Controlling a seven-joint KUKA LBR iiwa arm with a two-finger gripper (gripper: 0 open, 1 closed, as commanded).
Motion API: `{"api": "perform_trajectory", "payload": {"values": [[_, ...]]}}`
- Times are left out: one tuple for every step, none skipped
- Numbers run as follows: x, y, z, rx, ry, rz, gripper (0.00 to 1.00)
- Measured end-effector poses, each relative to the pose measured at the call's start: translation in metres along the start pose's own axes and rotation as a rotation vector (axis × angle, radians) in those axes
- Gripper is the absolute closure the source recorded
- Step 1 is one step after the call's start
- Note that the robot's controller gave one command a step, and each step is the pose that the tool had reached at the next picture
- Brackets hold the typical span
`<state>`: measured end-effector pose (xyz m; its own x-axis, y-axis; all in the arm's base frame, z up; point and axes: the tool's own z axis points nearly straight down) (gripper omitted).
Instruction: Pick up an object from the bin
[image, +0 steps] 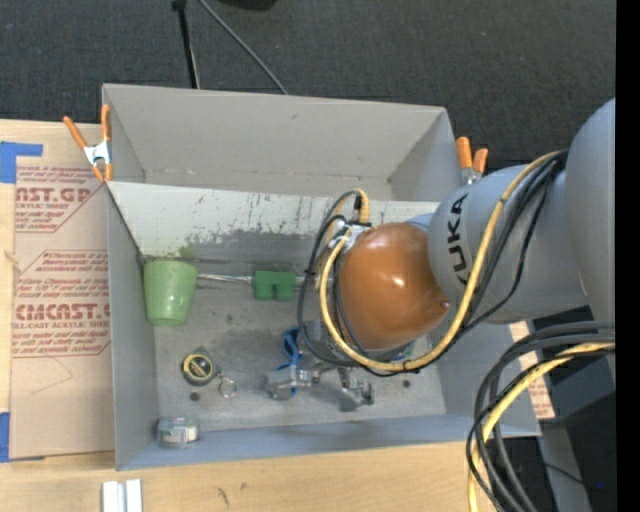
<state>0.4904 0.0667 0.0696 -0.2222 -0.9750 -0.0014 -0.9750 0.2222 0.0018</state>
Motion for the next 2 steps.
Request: {"api": "perform_trajectory", "payload": {"values": [[-0.0364,-0.0499,-0.0106,0.006,-0.005,-0.038,0.00],[-0.0346,-0.0479,-0.0096,0.001,-0.002,-0.037,1.00]]}}
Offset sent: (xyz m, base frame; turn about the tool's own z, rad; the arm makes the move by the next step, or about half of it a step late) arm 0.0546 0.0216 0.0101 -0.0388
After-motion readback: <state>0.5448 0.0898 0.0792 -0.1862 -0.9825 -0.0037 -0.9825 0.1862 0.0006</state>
